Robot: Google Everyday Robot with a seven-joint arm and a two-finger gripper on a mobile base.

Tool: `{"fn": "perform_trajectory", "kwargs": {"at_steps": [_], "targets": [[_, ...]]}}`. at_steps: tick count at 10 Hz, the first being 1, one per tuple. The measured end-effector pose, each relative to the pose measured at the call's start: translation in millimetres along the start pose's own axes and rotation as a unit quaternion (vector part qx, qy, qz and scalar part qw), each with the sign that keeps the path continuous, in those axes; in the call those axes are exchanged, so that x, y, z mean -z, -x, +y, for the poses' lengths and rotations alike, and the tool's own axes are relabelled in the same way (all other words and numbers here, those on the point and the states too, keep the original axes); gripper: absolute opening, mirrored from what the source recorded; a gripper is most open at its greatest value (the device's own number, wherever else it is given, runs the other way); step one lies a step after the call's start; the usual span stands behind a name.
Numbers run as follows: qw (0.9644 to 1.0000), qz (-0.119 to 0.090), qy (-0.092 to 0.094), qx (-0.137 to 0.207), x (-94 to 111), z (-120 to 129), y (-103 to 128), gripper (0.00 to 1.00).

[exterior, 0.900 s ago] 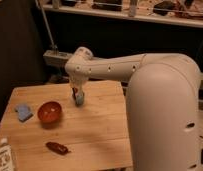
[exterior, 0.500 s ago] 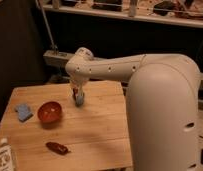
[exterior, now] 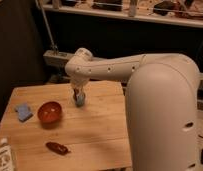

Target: Place the eraser in the ceramic cup

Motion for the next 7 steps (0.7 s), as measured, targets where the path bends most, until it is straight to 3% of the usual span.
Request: {"fn": "perform_trajectory", "kwargs": {"at_steps": [7], "targets": [[1.0000, -0.002, 0.005, -0.008, 5, -1, -13, 0.80]]}}
